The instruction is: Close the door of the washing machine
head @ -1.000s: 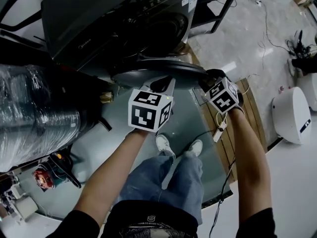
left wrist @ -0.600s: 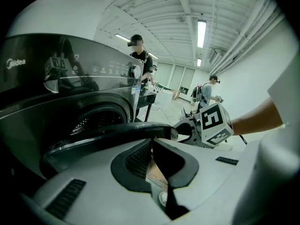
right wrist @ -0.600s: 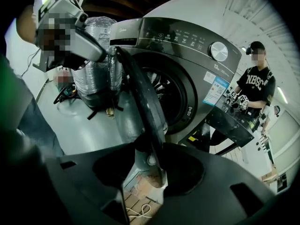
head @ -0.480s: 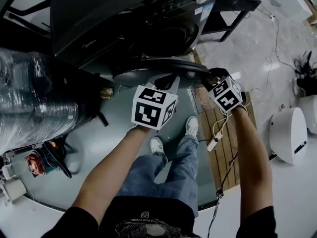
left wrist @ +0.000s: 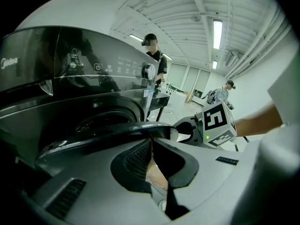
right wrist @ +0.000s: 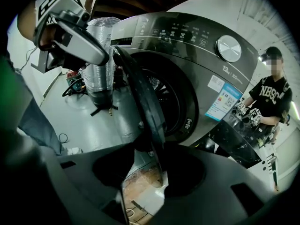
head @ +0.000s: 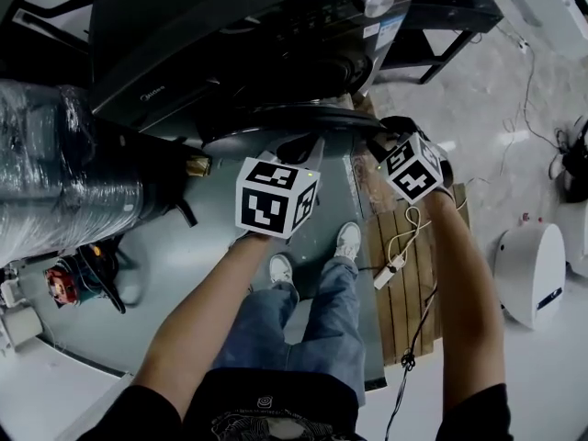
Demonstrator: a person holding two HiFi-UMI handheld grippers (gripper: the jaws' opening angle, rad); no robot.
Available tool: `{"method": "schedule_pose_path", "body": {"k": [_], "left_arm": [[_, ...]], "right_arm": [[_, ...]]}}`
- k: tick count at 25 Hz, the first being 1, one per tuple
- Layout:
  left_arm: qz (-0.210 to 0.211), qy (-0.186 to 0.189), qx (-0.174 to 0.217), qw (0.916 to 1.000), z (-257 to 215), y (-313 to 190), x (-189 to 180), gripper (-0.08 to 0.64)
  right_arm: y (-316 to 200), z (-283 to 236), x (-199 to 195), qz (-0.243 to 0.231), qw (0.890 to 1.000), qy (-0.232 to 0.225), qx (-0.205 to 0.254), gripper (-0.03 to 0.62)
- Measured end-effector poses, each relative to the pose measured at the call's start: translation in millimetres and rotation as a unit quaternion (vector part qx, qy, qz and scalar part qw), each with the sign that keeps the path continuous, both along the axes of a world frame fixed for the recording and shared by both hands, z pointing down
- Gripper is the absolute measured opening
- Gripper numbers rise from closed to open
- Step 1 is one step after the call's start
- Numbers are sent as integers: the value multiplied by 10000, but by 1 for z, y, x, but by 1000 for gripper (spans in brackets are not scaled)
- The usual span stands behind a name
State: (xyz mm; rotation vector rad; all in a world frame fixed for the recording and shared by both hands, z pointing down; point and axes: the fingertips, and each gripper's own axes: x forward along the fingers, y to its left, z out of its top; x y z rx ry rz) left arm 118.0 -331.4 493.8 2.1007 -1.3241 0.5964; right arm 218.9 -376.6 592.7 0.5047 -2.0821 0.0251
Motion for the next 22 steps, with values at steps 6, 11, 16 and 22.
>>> {"method": "schedule_pose_path", "body": {"k": [6, 11, 16, 22], "left_arm": [[-212, 23, -73, 9997, 5, -18, 1, 32], [-379, 3, -188, 9991, 11, -28, -1, 32], [-511, -83, -225, 9984, 14, -35, -4, 32], [-654, -126, -214, 9975, 10, -45, -4, 32]], "right_arm": [[-25, -1, -8, -262, 9996, -57, 48, 202], [-46, -1, -14, -435, 9990, -90, 71, 207], [-64, -2, -21, -614, 9979, -130, 159, 215], [-80, -3, -29, -867, 9960, -152, 179, 215]]}}
